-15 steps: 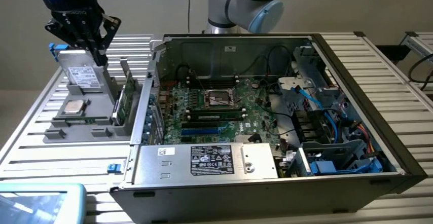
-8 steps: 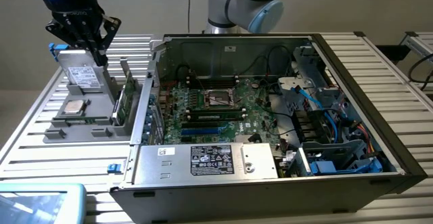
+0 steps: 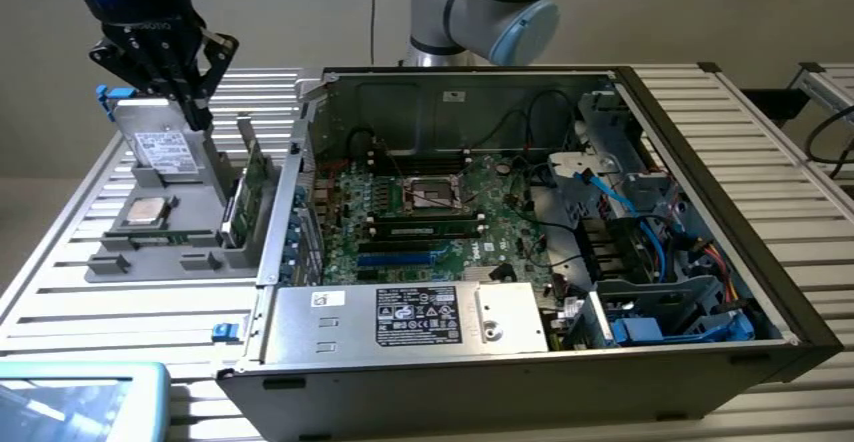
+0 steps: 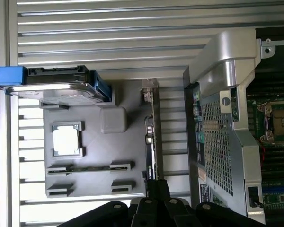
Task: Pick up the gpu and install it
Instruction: 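Pick up the gpu and move the gpu toward the slot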
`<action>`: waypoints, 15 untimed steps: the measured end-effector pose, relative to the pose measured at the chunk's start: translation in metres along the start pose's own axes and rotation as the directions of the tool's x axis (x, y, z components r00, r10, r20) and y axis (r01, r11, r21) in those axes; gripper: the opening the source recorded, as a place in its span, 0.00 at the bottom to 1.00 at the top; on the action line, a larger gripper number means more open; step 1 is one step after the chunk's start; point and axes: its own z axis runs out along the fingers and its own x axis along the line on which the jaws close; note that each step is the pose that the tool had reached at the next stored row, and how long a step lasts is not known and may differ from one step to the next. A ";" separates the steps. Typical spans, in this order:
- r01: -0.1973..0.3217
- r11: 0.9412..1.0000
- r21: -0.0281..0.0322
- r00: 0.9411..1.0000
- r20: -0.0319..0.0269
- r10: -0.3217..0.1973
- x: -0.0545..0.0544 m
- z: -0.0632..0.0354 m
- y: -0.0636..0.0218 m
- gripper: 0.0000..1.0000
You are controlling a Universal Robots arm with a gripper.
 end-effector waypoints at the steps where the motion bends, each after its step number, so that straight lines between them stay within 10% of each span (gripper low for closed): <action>1: 0.000 1.000 0.000 1.000 0.000 0.000 0.000 0.0000 0.0000 0.12; 15: 0.001 1.000 -0.001 1.000 0.012 -0.001 0.003 0.0066 -0.0005 0.25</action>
